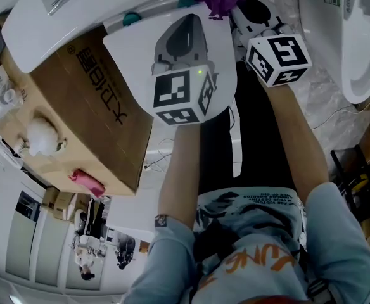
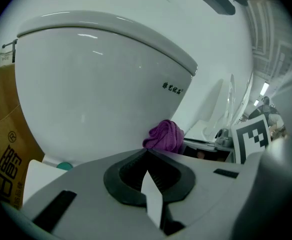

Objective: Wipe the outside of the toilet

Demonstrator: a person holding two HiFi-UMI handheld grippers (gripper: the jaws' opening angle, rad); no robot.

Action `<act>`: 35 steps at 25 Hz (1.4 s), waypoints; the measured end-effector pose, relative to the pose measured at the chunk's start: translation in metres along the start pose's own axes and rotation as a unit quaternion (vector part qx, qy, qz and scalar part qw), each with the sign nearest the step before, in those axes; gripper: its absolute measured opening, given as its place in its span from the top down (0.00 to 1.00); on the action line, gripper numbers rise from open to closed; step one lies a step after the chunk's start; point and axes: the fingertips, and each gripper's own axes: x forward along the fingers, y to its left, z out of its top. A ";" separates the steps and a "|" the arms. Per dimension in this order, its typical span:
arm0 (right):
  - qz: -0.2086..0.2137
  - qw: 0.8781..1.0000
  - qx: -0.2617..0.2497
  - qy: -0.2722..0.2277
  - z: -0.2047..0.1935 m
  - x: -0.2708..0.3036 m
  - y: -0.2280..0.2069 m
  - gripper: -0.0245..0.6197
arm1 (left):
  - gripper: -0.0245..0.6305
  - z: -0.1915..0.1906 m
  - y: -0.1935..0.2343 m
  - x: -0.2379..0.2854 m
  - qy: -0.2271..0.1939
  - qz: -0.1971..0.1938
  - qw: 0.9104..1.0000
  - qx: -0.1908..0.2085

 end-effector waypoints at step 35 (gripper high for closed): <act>0.255 0.889 -0.374 0.071 -0.070 0.144 0.308 0.85 | 0.93 -0.053 0.228 -0.135 -0.043 0.173 0.975 -0.131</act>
